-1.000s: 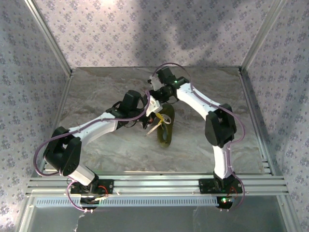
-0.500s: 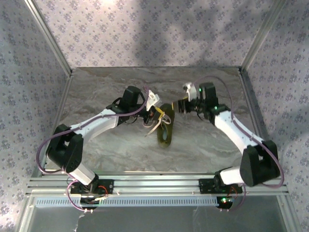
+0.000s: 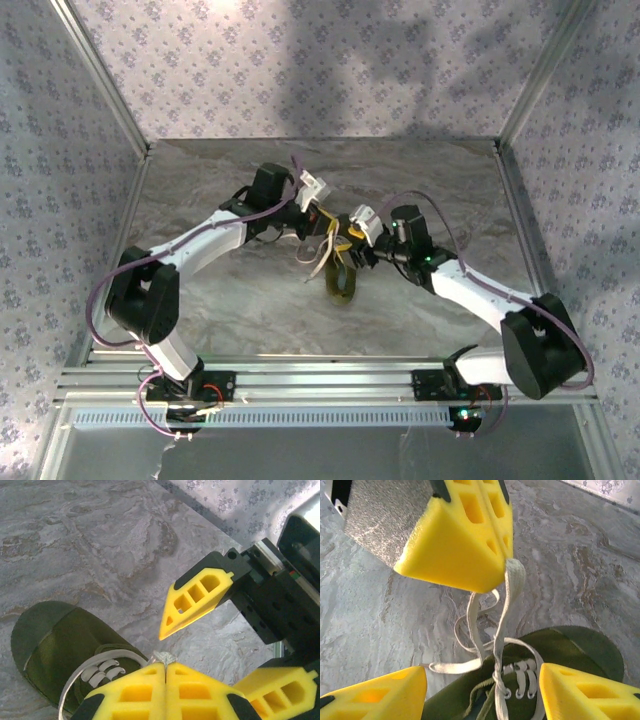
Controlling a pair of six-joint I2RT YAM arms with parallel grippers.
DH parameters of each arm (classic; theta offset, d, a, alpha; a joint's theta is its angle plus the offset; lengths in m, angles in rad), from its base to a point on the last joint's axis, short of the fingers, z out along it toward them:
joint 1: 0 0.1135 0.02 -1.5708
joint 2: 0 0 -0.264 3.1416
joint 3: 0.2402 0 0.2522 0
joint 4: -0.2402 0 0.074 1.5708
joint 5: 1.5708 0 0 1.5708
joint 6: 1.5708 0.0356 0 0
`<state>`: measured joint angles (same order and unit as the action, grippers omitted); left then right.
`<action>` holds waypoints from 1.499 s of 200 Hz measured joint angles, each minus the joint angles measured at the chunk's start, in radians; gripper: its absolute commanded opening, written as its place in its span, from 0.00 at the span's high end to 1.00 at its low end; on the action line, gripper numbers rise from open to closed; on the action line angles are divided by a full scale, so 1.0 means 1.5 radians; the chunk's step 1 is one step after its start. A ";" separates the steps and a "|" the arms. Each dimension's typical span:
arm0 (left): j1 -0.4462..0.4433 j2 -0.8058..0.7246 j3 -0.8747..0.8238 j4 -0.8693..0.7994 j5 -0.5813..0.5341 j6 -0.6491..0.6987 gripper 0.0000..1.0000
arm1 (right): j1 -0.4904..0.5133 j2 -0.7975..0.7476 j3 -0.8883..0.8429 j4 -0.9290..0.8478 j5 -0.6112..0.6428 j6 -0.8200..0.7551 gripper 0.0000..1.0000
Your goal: Tie the shoes
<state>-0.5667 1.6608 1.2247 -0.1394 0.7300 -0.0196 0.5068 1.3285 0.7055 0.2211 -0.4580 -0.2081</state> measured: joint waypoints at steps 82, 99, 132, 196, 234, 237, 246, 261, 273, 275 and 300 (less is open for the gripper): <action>0.004 0.030 0.015 0.001 0.013 -0.039 1.00 | 0.025 0.090 0.071 0.046 0.011 0.003 0.71; 0.006 0.030 0.016 0.001 0.014 -0.041 1.00 | 0.026 0.099 0.075 0.048 0.023 0.004 0.90; 0.011 0.030 0.016 -0.001 0.015 -0.041 1.00 | 0.027 0.109 0.075 0.055 0.037 0.005 1.00; 0.027 -0.011 -0.046 0.029 0.002 0.008 0.64 | 0.029 0.109 0.080 0.036 0.041 0.002 1.00; 0.085 -0.064 -0.053 -0.051 -0.032 0.188 0.59 | 0.029 0.109 0.092 0.014 0.040 0.000 1.00; 0.089 -0.066 -0.053 -0.060 -0.035 0.205 0.59 | 0.029 0.109 0.092 0.013 0.040 0.000 1.00; 0.101 -0.070 -0.049 -0.095 -0.056 0.264 0.59 | 0.029 0.107 0.092 0.008 0.040 0.000 1.00; 0.109 -0.064 -0.037 -0.156 -0.103 0.370 0.59 | 0.029 0.105 0.092 0.001 0.039 0.000 1.00; 0.108 -0.048 -0.023 -0.202 -0.137 0.451 0.58 | 0.030 0.103 0.092 -0.004 0.038 0.000 1.00; 0.108 -0.044 -0.021 -0.208 -0.143 0.467 0.58 | 0.030 0.103 0.092 -0.005 0.038 0.000 1.00; 0.108 0.008 -0.004 -0.259 -0.199 0.598 0.57 | 0.032 0.103 0.092 -0.010 0.033 0.000 1.00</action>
<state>-0.4042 1.6733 1.2190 -0.5274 0.4309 0.8780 0.5549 1.4826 0.8436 0.2058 -0.4080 -0.2077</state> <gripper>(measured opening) 0.421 0.044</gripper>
